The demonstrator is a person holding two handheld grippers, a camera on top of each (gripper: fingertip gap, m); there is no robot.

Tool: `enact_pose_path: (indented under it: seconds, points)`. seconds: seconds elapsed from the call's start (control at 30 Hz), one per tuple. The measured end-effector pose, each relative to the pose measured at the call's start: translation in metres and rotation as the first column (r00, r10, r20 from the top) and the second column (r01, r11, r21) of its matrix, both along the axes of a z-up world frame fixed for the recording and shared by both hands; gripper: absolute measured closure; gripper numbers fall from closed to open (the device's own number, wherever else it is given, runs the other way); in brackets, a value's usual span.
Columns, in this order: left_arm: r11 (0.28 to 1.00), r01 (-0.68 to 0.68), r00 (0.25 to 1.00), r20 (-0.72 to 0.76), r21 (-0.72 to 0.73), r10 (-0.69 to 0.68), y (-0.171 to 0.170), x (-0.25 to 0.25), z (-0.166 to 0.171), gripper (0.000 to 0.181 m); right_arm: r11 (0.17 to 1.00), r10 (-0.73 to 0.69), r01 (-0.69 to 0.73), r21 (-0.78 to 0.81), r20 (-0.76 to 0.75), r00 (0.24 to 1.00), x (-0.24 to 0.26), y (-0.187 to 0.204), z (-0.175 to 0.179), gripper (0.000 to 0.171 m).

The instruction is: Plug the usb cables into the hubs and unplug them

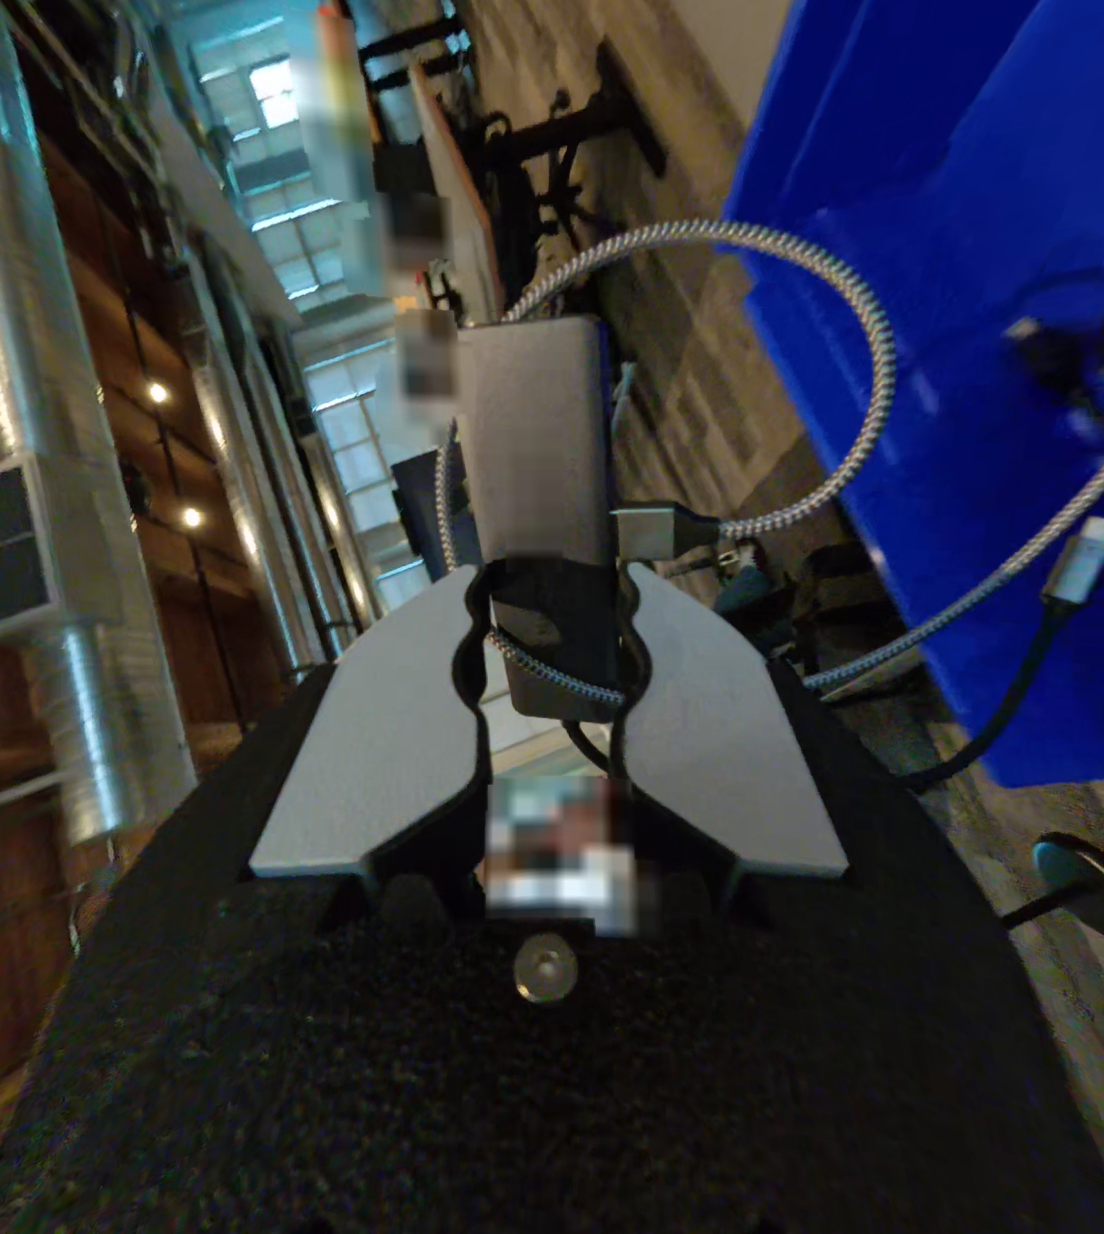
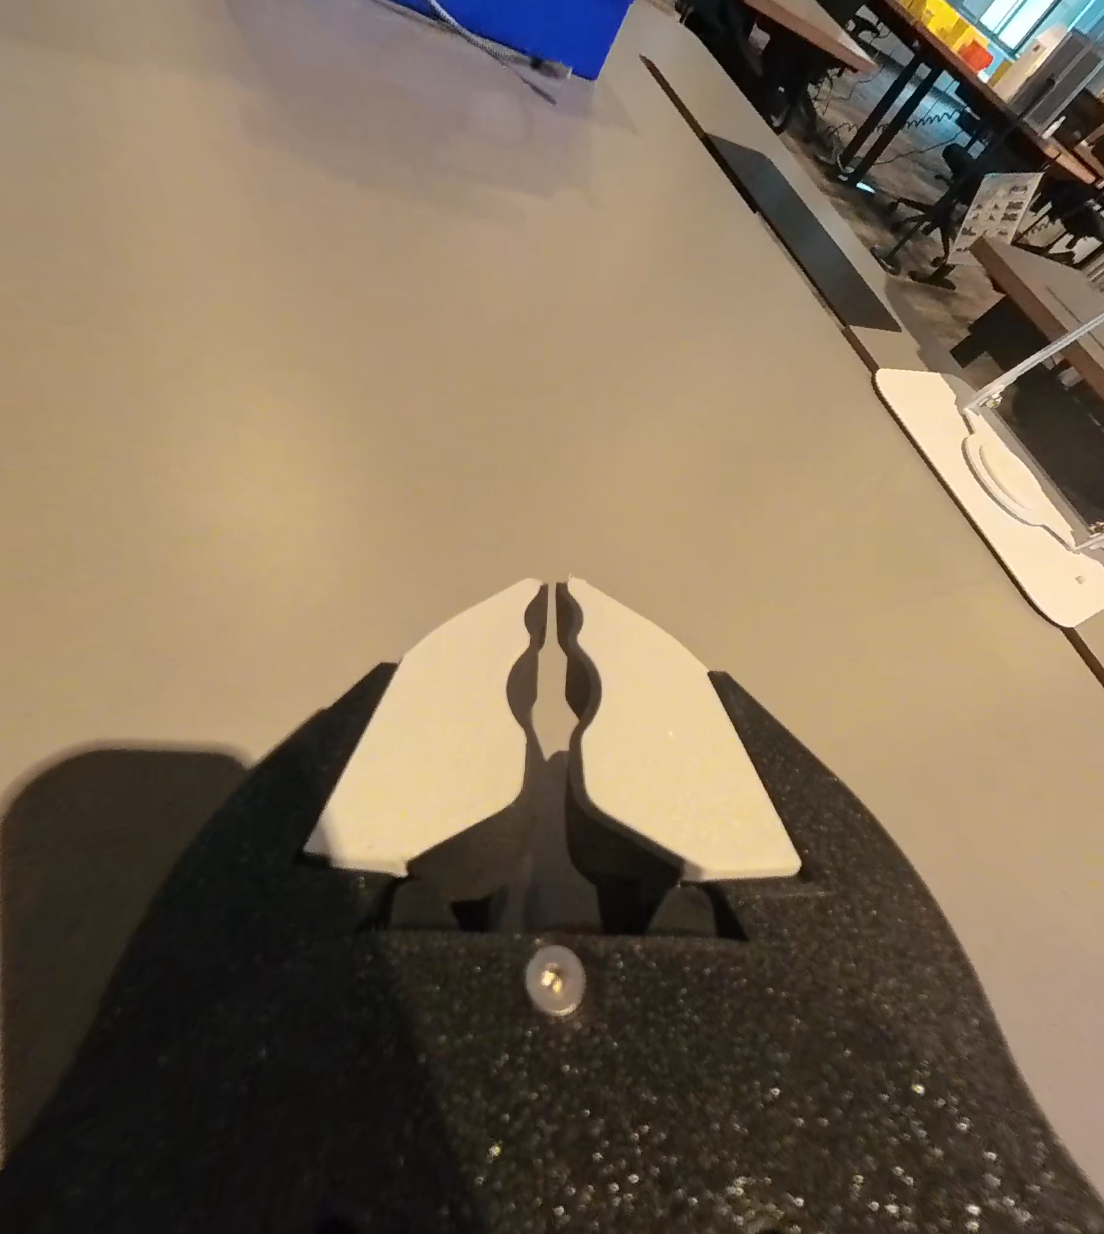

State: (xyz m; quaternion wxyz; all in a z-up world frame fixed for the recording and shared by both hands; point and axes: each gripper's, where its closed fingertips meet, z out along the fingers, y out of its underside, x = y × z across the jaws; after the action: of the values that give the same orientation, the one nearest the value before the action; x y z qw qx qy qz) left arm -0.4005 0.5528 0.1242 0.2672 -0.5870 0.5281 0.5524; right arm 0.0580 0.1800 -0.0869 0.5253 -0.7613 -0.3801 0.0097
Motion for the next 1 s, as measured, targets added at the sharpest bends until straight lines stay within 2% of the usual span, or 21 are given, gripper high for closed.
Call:
enact_pose_path:
  seconds: [0.13, 0.27, 0.37, 0.47, 0.57, 0.67, 0.73, 0.8, 0.9, 1.0]
  points:
    - [0.989, 0.036, 0.991, 0.119, 0.141, -0.053, -0.004, 0.007, 0.053, 0.145, 1.0, -0.004, 0.004, -0.002, 0.003, 1.0, 0.0, 0.001, 0.0, 0.169]
    - [0.952, 0.129, 0.949, 0.244, 0.277, -0.2, -0.027, 0.052, 0.118, 0.145, 1.0, -0.006, 0.006, -0.001, 0.01, 1.0, 0.0, 0.002, -0.001, 0.169]
    - [0.903, 0.21, 0.887, 0.315, 0.375, -0.337, -0.054, 0.099, 0.171, 0.145, 1.0, -0.01, 0.01, 0.013, 0.008, 1.0, 0.0, 0.002, 0.001, 0.169]
    - [0.835, 0.318, 0.78, 0.378, 0.449, -0.499, -0.094, 0.159, 0.217, 0.145, 0.998, -0.025, 0.026, 0.051, -0.015, 1.0, 0.003, 0.002, 0.007, 0.17]
    - [0.762, 0.449, 0.595, 0.48, 0.468, -0.645, -0.145, 0.233, 0.24, 0.146, 0.994, -0.041, 0.046, 0.098, -0.06, 0.997, 0.007, 0.003, 0.017, 0.17]
    - [0.663, 0.6, 0.367, 0.582, 0.448, -0.725, -0.199, 0.312, 0.233, 0.146, 0.986, -0.066, 0.082, 0.142, -0.118, 0.991, 0.016, 0.005, 0.028, 0.171]
    - [0.594, 0.695, 0.23, 0.657, 0.406, -0.718, -0.232, 0.361, 0.211, 0.146, 0.977, -0.097, 0.125, 0.172, -0.16, 0.982, 0.027, 0.006, 0.037, 0.171]
    - [0.529, 0.775, 0.125, 0.737, 0.346, -0.665, -0.257, 0.404, 0.176, 0.146, 0.963, -0.123, 0.168, 0.211, -0.213, 0.969, 0.04, 0.005, 0.05, 0.171]
    - [0.453, 0.852, 0.044, 0.828, 0.261, -0.559, -0.28, 0.455, 0.109, 0.146, 0.933, -0.162, 0.24, 0.268, -0.284, 0.945, 0.063, 0.0, 0.068, 0.171]
    - [0.411, 0.892, 0.013, 0.898, 0.189, -0.441, -0.287, 0.49, 0.036, 0.146, 0.904, -0.201, 0.304, 0.299, -0.329, 0.923, 0.087, -0.005, 0.078, 0.171]
